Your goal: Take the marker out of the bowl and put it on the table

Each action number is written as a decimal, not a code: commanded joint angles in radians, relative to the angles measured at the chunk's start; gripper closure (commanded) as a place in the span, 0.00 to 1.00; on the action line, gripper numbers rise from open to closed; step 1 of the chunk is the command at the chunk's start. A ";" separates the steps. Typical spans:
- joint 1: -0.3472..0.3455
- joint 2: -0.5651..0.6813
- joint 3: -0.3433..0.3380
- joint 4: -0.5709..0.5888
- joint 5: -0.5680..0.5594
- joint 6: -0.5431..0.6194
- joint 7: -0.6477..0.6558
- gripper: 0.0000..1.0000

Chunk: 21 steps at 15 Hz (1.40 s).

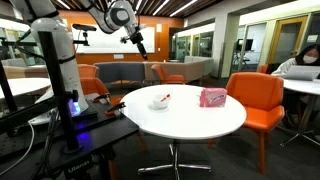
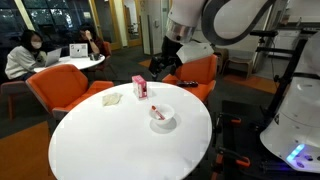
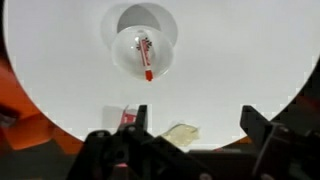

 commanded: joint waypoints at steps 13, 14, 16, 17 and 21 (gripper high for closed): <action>-0.469 0.503 0.140 0.197 -0.758 0.189 0.236 0.00; -0.460 0.547 0.132 0.227 -0.781 0.172 0.242 0.00; -0.434 0.640 0.112 0.289 -0.812 0.139 0.258 0.00; -0.422 0.687 0.101 0.318 -0.822 0.126 0.270 0.00; -0.390 0.856 0.072 0.416 -0.792 0.081 0.245 0.00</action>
